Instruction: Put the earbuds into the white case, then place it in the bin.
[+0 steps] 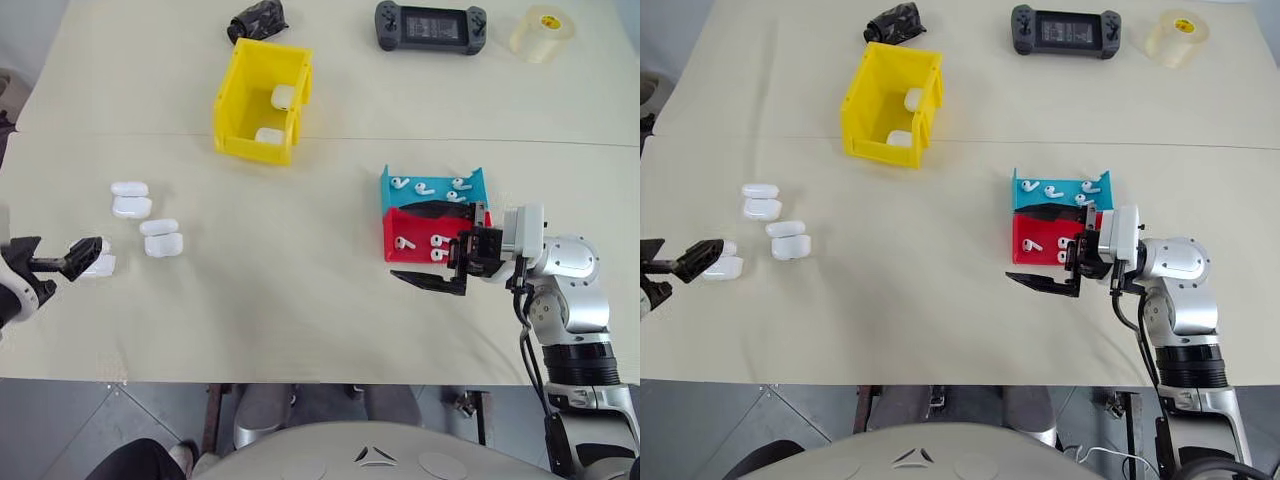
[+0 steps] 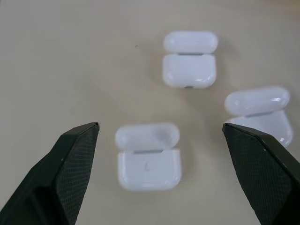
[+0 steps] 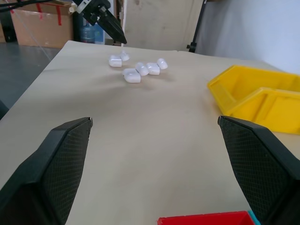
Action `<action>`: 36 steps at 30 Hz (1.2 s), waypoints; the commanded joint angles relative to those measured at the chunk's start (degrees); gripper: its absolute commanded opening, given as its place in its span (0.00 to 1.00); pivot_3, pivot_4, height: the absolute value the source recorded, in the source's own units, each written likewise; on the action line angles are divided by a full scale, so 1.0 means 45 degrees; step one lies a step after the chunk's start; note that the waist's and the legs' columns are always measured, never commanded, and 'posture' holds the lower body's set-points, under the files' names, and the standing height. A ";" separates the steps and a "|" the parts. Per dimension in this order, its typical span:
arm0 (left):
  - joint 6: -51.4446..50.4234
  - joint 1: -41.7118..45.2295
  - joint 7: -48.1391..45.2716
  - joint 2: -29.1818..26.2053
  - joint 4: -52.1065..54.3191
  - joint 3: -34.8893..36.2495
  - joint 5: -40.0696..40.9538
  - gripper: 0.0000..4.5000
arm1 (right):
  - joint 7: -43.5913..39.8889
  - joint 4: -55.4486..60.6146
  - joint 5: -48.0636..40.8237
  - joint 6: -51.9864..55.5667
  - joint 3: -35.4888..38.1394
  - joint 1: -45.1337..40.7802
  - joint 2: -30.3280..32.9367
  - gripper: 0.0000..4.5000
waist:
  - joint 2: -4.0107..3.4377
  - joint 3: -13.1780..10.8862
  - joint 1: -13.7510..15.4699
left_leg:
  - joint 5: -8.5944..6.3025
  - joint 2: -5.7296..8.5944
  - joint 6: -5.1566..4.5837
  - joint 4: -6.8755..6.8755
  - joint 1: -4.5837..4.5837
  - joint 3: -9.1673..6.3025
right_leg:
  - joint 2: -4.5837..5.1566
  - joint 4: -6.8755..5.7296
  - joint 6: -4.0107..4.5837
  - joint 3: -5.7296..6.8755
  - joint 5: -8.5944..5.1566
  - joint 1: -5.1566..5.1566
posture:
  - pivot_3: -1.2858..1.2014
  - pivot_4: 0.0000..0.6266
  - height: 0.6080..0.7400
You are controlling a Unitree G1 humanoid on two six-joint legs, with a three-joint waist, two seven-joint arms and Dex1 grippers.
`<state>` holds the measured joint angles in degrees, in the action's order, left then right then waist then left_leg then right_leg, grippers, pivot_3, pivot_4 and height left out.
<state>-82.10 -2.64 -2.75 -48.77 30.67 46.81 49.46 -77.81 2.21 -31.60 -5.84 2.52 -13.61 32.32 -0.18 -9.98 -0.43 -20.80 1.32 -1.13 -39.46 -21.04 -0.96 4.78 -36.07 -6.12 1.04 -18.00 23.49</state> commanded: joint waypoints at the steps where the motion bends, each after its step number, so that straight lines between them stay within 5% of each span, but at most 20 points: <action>1: -0.1749 0.0610 0.0482 -0.0423 -0.0448 -0.0581 -0.0786 1.00 | 0.0193 0.0656 -0.0193 0.0071 0.0101 0.0062 -0.0003 1.00 | 0.0001 0.0000 -0.0067 | 0.0002 -0.0006 0.0006 0.0010 -0.0001 0.0000 | -0.0007 -0.0006 0.0000 0.0000 0.0000 0.0001 | 0.52 0.24 1.00; 27: -0.2310 0.2417 0.0566 0.0631 -0.2782 -0.2491 -0.2945 1.00 | 0.1905 0.2535 -0.0100 0.0828 -0.0036 0.0575 -0.0117 1.00 | -0.0003 0.0007 0.0095 | 0.0039 -0.0001 0.0067 0.0021 0.0010 -0.0005 | -0.0001 -0.0013 0.0001 -0.0006 -0.0001 0.0021 | 0.52 0.24 1.00; 33: -0.2310 0.2047 -0.0152 0.0209 -0.2524 -0.2553 -0.3149 0.65 | 0.1871 0.2432 -0.0062 0.0580 -0.0021 0.0754 -0.0140 1.00 | -0.0004 0.0008 0.0068 | 0.0039 -0.0001 0.0067 0.0023 0.0012 -0.0004 | 0.0000 -0.0015 0.0002 -0.0008 -0.0001 0.0022 | 0.52 0.24 1.00; 36: -0.2197 0.1723 -0.0598 0.0205 -0.2231 -0.2243 -0.3265 0.62 | 0.1812 0.2330 -0.0047 0.0508 -0.0018 0.0751 -0.0149 1.00 | -0.0004 0.0007 0.0015 | 0.0040 -0.0006 0.0068 0.0033 0.0017 0.0003 | -0.0004 -0.0016 0.0007 -0.0013 -0.0003 0.0027 | 0.52 0.24 1.00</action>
<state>-91.75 6.44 -4.53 -47.20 19.75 35.48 36.34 -69.47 11.50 -31.46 -2.47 2.37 -10.27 31.84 -0.20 -9.95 -0.36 -20.62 1.29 -0.82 -39.30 -20.96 -0.94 4.76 -36.14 -6.09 0.98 -18.02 23.62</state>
